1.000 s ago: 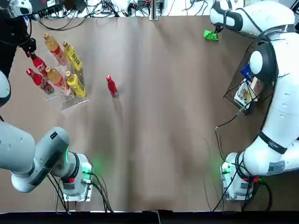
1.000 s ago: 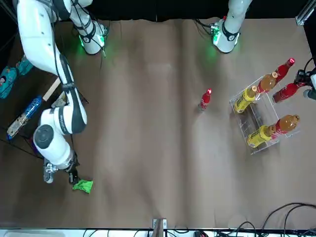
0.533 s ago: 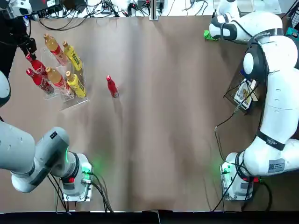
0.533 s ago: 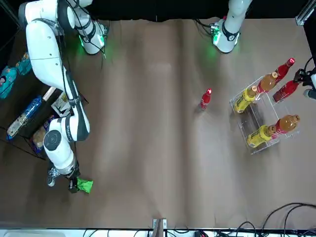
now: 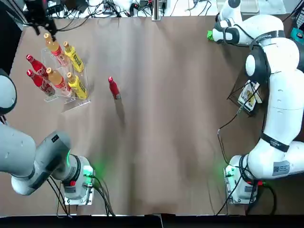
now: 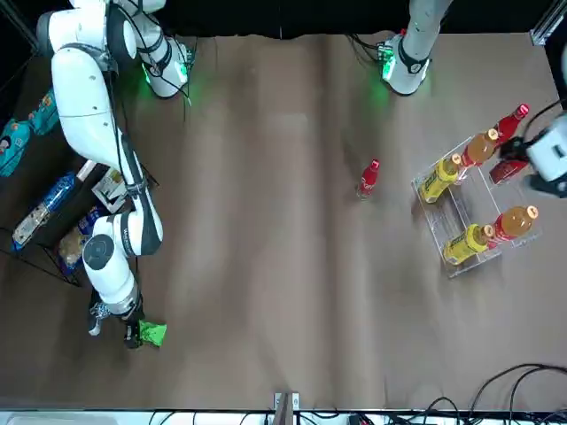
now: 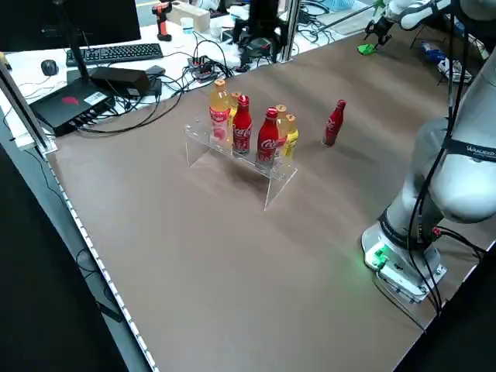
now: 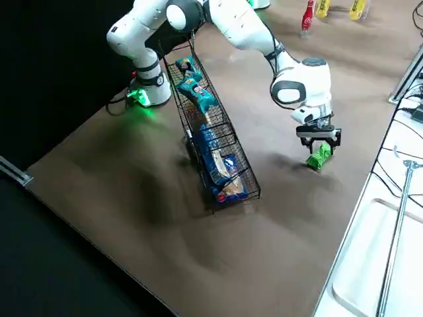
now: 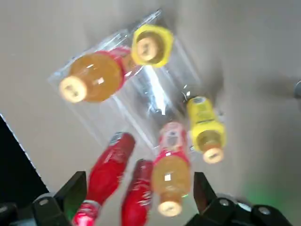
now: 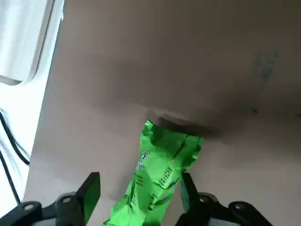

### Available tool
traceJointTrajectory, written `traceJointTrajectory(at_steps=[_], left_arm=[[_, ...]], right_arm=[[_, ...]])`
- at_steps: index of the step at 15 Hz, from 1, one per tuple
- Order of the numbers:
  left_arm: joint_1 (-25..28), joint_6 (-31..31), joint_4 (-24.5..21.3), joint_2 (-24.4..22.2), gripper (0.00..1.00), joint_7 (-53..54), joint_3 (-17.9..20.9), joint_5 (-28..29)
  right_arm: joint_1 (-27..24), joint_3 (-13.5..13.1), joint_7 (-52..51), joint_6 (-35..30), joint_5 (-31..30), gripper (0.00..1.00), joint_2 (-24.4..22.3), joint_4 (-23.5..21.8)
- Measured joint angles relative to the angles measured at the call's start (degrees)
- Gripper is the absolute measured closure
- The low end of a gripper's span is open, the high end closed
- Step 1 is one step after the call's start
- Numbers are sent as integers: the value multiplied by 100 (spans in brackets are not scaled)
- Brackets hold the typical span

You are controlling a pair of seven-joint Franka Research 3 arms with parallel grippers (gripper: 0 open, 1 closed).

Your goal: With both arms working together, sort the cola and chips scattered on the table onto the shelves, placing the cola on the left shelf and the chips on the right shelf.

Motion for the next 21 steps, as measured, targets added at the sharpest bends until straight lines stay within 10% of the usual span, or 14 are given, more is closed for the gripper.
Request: traceJointTrajectory(at_steps=[7, 13, 17, 21], left_arm=[[-1776, -66, -104, 710, 0, -2519, -181, -452], [-2795, -744, -258, 1583, 0, -3023, -185, -1084], [-2898, -881, -424, 1943, 1, -3031, -184, -1162], [-2921, -826, -406, 2489, 1, -3105, -166, -1137]], right_arm=[[21, -23, 0, 347, 0, 32, 165, -3], [31, -41, 18, 371, 0, 91, 155, 14], [31, -54, 27, 111, -1, 92, 22, 45], [33, -75, -620, -1562, -45, 92, -671, 211]])
